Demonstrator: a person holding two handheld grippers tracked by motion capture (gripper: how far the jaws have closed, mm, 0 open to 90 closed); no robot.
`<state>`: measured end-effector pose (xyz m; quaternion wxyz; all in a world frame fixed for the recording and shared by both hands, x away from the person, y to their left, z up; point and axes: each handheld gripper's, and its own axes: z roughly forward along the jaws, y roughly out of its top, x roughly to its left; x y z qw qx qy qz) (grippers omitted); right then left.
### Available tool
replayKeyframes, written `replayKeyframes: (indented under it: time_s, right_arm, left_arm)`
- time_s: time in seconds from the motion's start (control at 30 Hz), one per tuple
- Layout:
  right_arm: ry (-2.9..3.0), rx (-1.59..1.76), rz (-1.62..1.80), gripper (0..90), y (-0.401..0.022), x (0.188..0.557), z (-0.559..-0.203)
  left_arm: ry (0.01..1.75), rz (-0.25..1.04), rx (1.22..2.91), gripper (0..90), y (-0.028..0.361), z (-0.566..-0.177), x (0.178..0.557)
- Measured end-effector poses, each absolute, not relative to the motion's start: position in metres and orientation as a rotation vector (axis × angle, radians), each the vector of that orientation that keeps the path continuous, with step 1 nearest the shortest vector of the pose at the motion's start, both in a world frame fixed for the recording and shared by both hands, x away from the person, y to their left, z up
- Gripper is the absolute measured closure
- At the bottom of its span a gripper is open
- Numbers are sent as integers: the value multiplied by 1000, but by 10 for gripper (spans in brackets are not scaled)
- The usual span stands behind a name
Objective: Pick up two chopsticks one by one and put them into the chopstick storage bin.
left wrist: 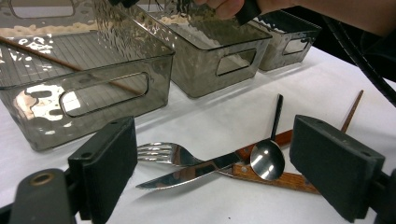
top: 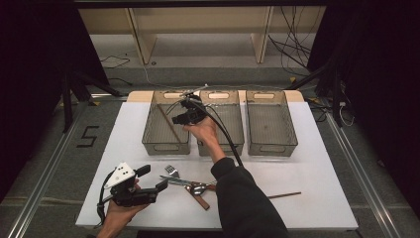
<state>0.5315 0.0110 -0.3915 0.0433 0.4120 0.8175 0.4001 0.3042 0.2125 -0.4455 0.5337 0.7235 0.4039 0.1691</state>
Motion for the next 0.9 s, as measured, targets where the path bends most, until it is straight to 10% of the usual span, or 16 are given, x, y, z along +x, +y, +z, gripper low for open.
replayKeyframes:
  time_s: [0.9]
  right_arm:
    - [2558, 903, 1291, 334, -101, 457, -347]
  left_arm:
    - [968, 398, 1733, 146, 211, -447, 305]
